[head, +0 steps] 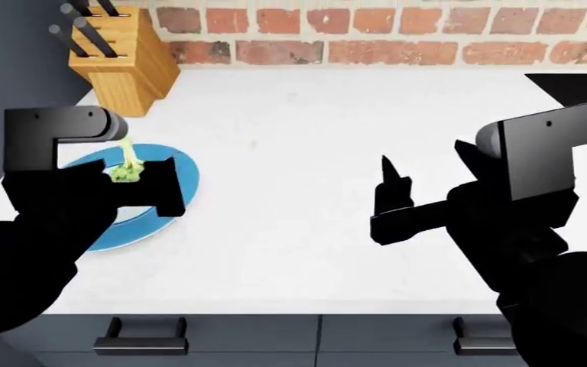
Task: Place the broccoli on the rack of the oven.
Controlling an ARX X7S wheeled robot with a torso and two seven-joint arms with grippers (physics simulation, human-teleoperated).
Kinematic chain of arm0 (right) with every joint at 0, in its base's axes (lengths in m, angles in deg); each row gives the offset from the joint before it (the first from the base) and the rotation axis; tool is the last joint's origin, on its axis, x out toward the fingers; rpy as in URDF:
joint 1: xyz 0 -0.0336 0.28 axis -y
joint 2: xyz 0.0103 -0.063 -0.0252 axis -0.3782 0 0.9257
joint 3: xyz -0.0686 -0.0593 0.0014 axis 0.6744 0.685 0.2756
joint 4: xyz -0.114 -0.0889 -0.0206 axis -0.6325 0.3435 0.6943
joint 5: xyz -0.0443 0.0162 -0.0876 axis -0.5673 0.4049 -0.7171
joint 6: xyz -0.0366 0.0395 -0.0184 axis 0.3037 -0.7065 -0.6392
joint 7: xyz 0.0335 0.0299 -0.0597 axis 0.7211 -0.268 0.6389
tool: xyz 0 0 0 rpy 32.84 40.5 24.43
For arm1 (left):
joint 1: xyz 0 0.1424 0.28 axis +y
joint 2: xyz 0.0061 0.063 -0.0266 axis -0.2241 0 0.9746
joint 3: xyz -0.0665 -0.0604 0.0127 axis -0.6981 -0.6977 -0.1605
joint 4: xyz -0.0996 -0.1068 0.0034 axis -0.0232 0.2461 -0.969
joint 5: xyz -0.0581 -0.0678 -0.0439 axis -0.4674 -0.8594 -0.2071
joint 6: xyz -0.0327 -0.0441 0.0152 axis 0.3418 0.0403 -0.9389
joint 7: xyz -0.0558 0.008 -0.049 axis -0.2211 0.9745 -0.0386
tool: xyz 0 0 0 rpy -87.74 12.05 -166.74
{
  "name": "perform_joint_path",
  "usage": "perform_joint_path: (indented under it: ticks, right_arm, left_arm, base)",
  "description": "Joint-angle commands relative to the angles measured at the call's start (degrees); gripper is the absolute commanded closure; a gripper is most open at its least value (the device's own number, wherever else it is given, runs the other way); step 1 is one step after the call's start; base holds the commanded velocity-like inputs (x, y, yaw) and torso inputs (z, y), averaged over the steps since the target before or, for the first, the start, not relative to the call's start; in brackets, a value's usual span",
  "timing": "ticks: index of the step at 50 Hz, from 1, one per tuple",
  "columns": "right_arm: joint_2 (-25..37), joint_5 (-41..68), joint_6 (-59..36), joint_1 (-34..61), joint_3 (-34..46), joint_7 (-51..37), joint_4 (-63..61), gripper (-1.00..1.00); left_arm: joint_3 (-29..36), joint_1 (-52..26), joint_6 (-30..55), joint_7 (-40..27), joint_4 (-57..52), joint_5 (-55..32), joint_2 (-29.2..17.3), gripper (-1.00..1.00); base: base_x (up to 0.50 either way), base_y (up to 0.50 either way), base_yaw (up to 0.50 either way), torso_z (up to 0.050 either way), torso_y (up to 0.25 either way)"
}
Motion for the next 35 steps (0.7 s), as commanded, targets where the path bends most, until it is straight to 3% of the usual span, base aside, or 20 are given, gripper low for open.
perform_joint_path:
  ticks: [1,35]
  right_arm:
    - [0.6,-2.4,1.6,-0.9,0.5,3.5,-0.9,-1.00]
    - [2.3,-12.7,8.6,-7.2,1.1,13.5,-1.9,-1.00]
  left_arm:
    - [2.4,0.8,-3.0,0.6,3.0,4.1,-1.6,-1.00]
    - [11.1,-4.8,-7.6,3.7,15.7,12.5,-1.4,-1.00]
  base:
    - [0.00,0.00,0.00,0.000,0.000]
    - [0.00,0.00,0.00,0.000,0.000]
